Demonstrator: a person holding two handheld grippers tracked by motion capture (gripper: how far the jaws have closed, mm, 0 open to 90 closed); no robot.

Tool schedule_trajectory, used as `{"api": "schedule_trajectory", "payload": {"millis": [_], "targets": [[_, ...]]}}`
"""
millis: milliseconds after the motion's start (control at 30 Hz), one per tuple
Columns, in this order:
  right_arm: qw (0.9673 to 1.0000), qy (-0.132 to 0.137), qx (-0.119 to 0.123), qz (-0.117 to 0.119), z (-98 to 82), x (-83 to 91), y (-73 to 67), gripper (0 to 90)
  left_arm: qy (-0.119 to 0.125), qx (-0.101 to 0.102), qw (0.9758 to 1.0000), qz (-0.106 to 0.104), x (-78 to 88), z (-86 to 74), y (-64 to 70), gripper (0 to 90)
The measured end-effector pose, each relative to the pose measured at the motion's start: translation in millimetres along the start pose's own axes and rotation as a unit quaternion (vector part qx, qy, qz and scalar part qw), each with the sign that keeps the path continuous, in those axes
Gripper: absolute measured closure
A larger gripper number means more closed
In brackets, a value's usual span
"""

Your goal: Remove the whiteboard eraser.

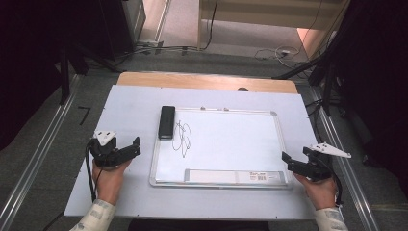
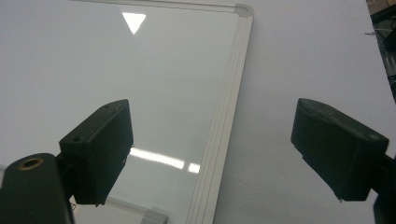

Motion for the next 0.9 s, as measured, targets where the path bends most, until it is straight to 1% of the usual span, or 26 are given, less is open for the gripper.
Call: {"api": "schedule_trajectory", "payload": {"millis": [133,200,267,333,367,433,500,600,633,700,767,867,900], "targets": [[1.0000,-0.001,0.000,0.001,-0.2,0.1,-0.2,11.6,-0.004,-0.009,0.9999,0.000,-6.0,4.7,5.3,4.8],[1.0000,-0.001,0.000,0.001,-0.3,-0.1,0.2,11.6,-0.004,-0.009,1.0000,0.000,-7.2,5.9,5.9,4.8],[1.0000,-0.002,-0.002,0.001,-0.4,-0.1,0.4,11.6,-0.001,-0.003,1.0000,-0.004,-9.4,8.6,6.6,5.4],[1.0000,-0.003,-0.003,0.000,-0.4,-0.2,1.2,11.6,-0.004,0.001,1.0000,-0.006,-12.4,11.2,7.7,5.4],[1.0000,-0.002,-0.004,0.000,-0.2,0.0,1.5,11.6,-0.005,0.005,0.9999,-0.011,-14.9,13.2,9.2,5.4],[1.0000,-0.001,-0.005,0.000,-0.1,0.0,1.7,11.6,-0.008,0.006,0.9998,-0.014,-19.3,16.7,12.4,5.6],[1.0000,-0.003,-0.007,0.002,-0.1,-0.3,2.0,11.9,-0.012,0.005,0.9998,-0.015,-23.9,20.4,16.1,5.7],[1.0000,-0.002,-0.007,0.002,-0.1,-0.1,1.8,11.9,-0.013,-0.007,0.9998,-0.010,-30.8,25.6,22.0,7.3],[1.0000,-0.002,-0.007,0.002,0.0,0.0,1.7,11.9,-0.012,-0.007,0.9999,-0.009,-33.1,27.0,23.8,7.5],[1.0000,-0.003,-0.007,0.002,0.0,0.1,1.6,11.9,-0.015,-0.009,0.9997,-0.015,-37.3,29.3,27.6,8.2],[1.0000,-0.002,-0.006,0.004,0.0,-0.2,1.7,11.9,-0.020,-0.015,0.9995,-0.019,-42.6,31.0,31.2,11.5],[1.0000,-0.003,-0.007,0.004,0.2,-0.5,1.5,11.9,-0.027,-0.011,0.9994,-0.020,-51.1,33.4,35.7,11.8],[1.0000,-0.003,-0.007,0.003,0.3,-0.5,1.2,11.9,-0.029,-0.009,0.9993,-0.024,-54.5,34.1,37.1,11.8]]}}
Point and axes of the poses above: each handheld gripper's, and its own axes: x roughly backward along the jaws, z roughly out of its top, y roughly to its right, the point moved 3 cm from there along -x, roughly forward along the jaws, and after that the axes turned 10 degrees about -z, right-handed, at the moved point
